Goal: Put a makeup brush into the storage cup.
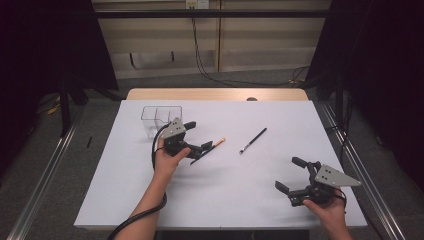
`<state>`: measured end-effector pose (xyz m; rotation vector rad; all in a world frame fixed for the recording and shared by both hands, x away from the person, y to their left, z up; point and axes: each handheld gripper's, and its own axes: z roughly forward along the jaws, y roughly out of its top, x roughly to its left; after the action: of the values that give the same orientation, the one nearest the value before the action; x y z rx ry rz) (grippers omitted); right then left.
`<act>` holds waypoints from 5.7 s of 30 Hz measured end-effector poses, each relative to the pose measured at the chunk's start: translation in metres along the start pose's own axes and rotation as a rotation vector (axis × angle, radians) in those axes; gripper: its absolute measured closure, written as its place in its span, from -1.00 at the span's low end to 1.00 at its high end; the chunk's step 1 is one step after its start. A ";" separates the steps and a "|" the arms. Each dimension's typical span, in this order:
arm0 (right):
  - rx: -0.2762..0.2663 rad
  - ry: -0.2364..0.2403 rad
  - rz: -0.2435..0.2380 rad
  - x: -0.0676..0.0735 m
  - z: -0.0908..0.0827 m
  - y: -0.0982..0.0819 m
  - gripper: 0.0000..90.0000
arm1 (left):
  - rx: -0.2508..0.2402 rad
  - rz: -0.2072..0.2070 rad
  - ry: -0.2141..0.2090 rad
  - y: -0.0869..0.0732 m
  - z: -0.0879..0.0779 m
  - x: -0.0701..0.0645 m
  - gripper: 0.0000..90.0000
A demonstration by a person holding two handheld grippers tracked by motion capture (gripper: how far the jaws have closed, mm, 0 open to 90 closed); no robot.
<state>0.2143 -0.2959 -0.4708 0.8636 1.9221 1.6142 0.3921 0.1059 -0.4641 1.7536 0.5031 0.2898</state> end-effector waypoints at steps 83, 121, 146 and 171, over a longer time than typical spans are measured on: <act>0.028 0.004 0.001 -0.002 0.000 -0.002 -1.00 | 0.956 -0.056 -0.024 0.034 0.080 0.011 0.11; 0.046 -0.007 -0.004 -0.005 -0.001 -0.002 -1.00 | 0.992 -0.020 -0.017 0.041 0.087 0.001 0.86; 0.050 -0.003 -0.003 -0.003 0.002 -0.003 -1.00 | 0.506 -0.165 0.057 0.055 0.038 0.014 0.86; 0.047 0.004 -0.004 -0.002 0.003 -0.003 -1.00 | 0.171 -0.190 0.115 0.062 0.011 0.019 0.86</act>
<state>0.2170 -0.2956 -0.4740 0.8757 1.9697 1.5756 0.4244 0.0943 -0.4084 1.8452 0.7924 0.2187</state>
